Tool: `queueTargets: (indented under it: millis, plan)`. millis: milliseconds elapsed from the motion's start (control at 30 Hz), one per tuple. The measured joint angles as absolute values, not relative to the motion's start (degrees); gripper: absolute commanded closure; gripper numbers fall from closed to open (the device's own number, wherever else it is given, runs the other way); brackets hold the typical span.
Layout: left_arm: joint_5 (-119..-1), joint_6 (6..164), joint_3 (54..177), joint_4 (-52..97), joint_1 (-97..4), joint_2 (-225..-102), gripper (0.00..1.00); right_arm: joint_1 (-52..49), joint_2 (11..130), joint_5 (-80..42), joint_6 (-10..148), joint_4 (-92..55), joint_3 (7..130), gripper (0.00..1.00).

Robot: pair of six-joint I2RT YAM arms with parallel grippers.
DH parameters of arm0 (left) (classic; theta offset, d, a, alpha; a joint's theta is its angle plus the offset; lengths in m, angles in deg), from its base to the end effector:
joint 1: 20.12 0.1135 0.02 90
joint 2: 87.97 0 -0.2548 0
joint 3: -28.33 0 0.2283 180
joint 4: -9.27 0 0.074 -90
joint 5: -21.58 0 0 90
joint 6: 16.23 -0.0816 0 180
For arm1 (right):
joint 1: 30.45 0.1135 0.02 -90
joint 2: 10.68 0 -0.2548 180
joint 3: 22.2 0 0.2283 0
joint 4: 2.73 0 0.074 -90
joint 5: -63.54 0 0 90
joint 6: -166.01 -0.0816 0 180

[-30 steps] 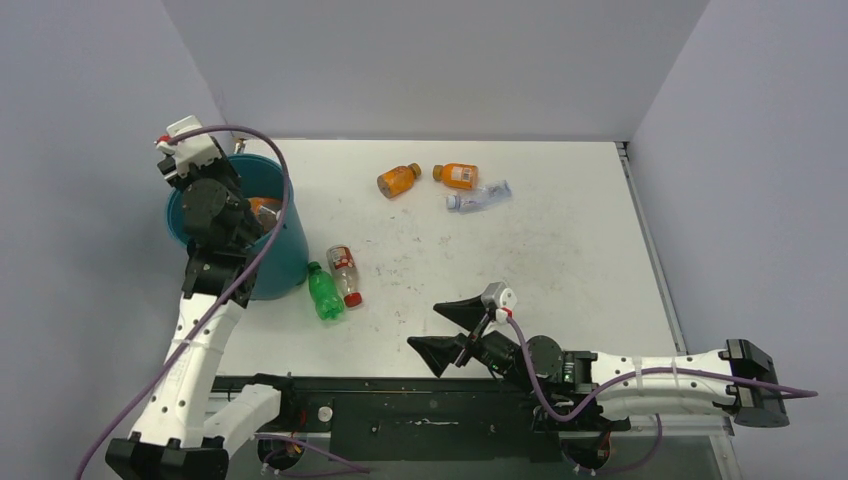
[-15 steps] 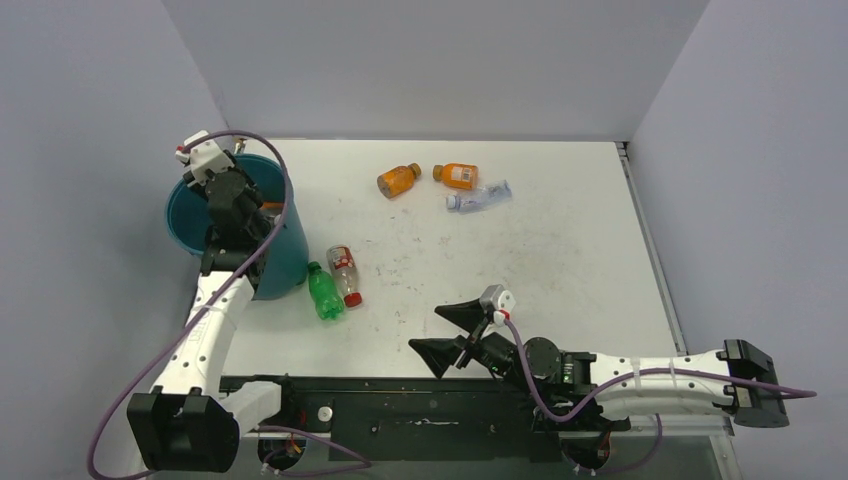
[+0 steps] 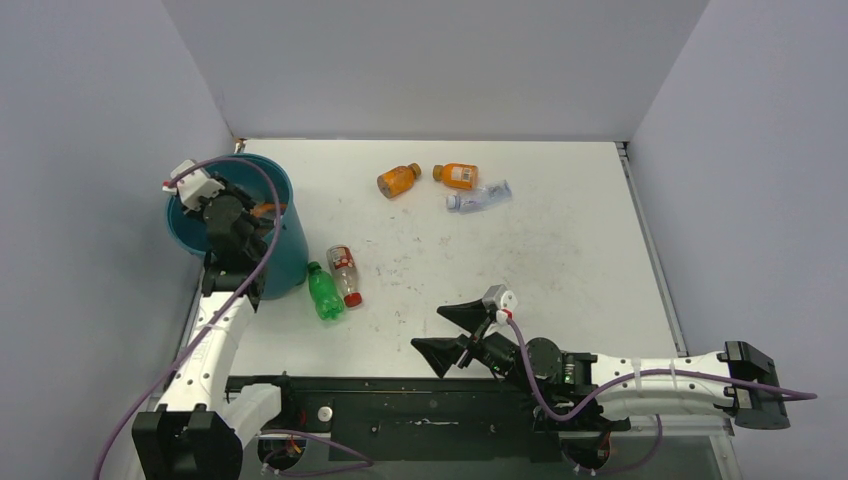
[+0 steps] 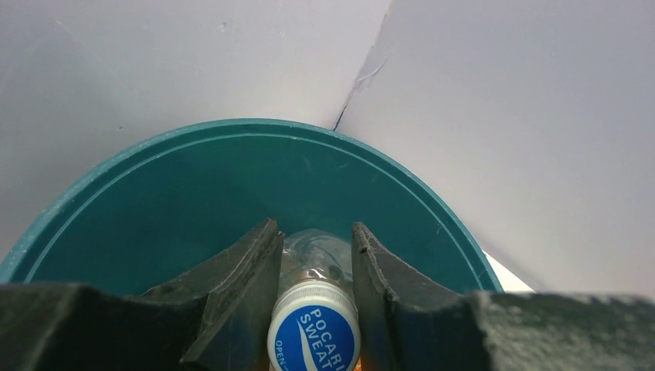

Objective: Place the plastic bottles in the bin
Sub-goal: Place the plastic bottle in the trash bin, then pick up the plastic bottle at the center of the board.

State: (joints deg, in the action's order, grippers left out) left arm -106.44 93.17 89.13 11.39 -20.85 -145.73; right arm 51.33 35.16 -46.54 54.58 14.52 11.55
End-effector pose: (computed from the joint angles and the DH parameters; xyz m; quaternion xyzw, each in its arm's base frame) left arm 0.2509 0.0471 0.3433 -0.3367 0.6167 0.1072 0.7034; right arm 0.0586 0.2095 0.2620 -0.2226 0.6389 0.4967 0.5436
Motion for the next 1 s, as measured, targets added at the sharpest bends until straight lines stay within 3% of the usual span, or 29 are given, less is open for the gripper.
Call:
queueTargets:
  millis: [267, 633, 1000]
  plan:
    - [-104.1, 93.8, 94.9, 22.4, -21.1, -145.6, 0.03, 51.3, 34.5, -46.5, 54.5, 14.5, 11.5, 0.1]
    - [-103.2, 91.0, 106.6, 31.0, -25.8, -140.0, 0.04, 51.3, 34.5, -46.6, 54.5, 14.0, 11.7, 0.1]
    - [-85.4, 84.6, 112.3, 38.2, -48.1, -137.3, 0.04, 50.4, 32.6, -57.4, 53.8, 3.2, 16.5, 0.1]
